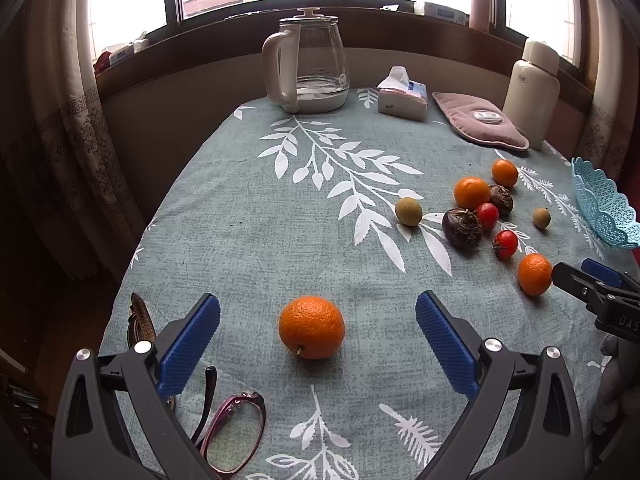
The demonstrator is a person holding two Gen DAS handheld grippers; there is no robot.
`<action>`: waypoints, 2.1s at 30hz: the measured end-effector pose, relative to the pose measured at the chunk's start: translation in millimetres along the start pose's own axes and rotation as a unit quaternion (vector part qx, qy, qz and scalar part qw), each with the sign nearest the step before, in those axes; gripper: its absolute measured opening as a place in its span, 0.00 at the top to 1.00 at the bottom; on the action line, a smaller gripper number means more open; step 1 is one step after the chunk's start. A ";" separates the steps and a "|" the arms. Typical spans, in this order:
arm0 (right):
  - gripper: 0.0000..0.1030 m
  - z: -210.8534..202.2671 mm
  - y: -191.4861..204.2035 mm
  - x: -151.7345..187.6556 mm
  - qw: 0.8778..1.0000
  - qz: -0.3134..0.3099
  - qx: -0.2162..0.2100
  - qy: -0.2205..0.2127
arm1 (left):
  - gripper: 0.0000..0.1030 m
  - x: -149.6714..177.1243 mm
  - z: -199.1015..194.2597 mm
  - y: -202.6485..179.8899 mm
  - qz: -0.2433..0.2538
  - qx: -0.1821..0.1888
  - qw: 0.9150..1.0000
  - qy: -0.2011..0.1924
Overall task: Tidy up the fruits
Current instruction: 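Grasp an orange with the left tool while the right tool grasps another orange, then carry both oranges to the blue basket while the right tool opens, dropping its orange inside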
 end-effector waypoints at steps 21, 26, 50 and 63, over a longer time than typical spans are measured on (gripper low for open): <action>0.02 8.9 5.6 -1.2 1.000 -0.006 -0.001 0.017 | 0.61 4.4 34.5 2.5 0.005 0.060 0.997 0.045; 0.02 12.5 7.9 -1.9 1.000 -0.010 0.000 0.022 | 0.61 -4.7 27.3 0.7 0.004 0.063 0.998 0.029; 0.62 30.4 24.3 4.3 0.997 -0.026 -0.027 0.066 | 0.61 -19.4 12.2 -7.2 -0.009 0.069 0.998 0.006; 0.62 -0.4 4.0 -6.3 0.999 0.002 -0.028 0.031 | 0.61 -25.1 0.0 -21.6 -0.004 0.073 0.997 -0.006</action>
Point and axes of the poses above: each gripper's, at about its wrist camera, not at the fingertips, and z roughly the way its jaws point, y to its left, x to its underside, the point moved 4 cm from there along z, roughly the way its jaws point, and after that the axes turned 3 degrees about z, right-handed, at the moved point
